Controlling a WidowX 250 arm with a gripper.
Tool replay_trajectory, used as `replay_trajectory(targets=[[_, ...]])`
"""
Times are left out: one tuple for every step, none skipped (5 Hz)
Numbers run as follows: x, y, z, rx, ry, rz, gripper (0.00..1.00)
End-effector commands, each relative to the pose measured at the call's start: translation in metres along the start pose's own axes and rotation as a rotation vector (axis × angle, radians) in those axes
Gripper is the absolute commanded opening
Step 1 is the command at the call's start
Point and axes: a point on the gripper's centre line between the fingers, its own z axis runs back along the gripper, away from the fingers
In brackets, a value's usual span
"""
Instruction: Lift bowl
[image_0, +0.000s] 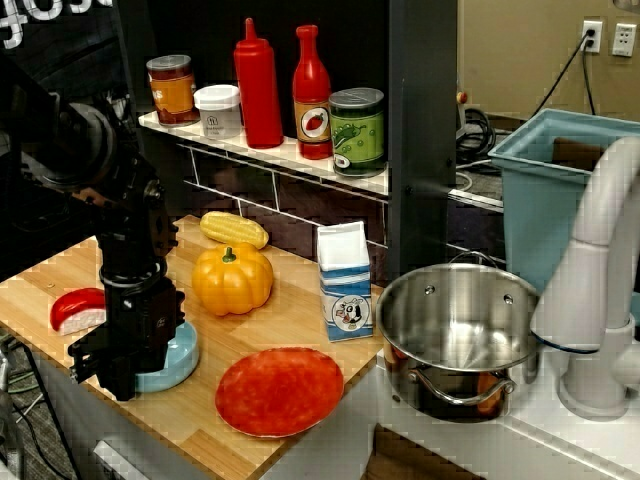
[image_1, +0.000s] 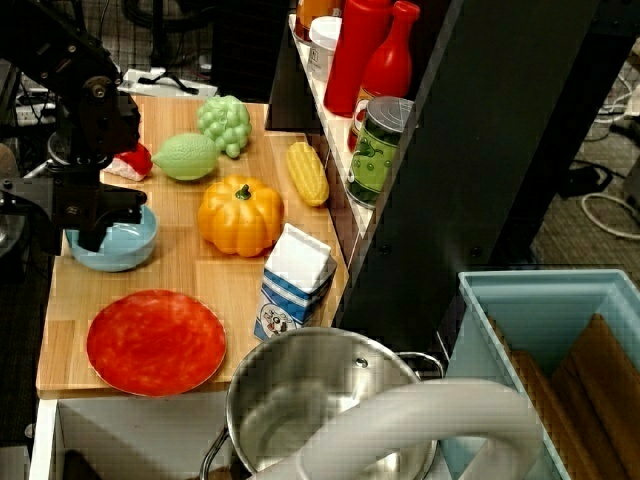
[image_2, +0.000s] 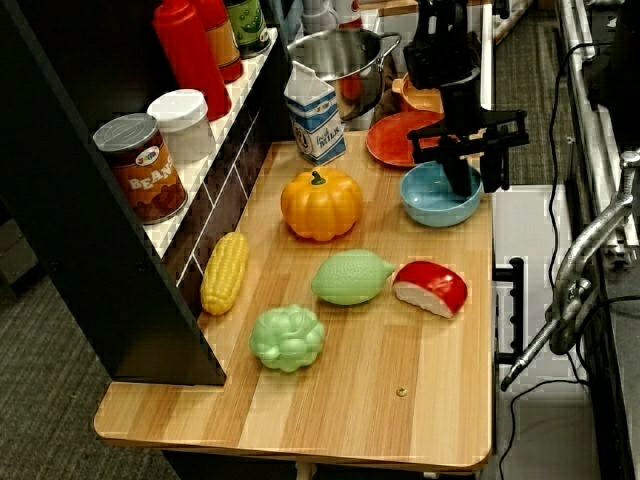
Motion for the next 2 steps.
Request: replay_trajectory(targets=[[-0.010,0.005,0.010,0.028,0.005,0.029,0.00],[-0.009,0.008,0.030,0.031,-0.033,0.046,0.00]])
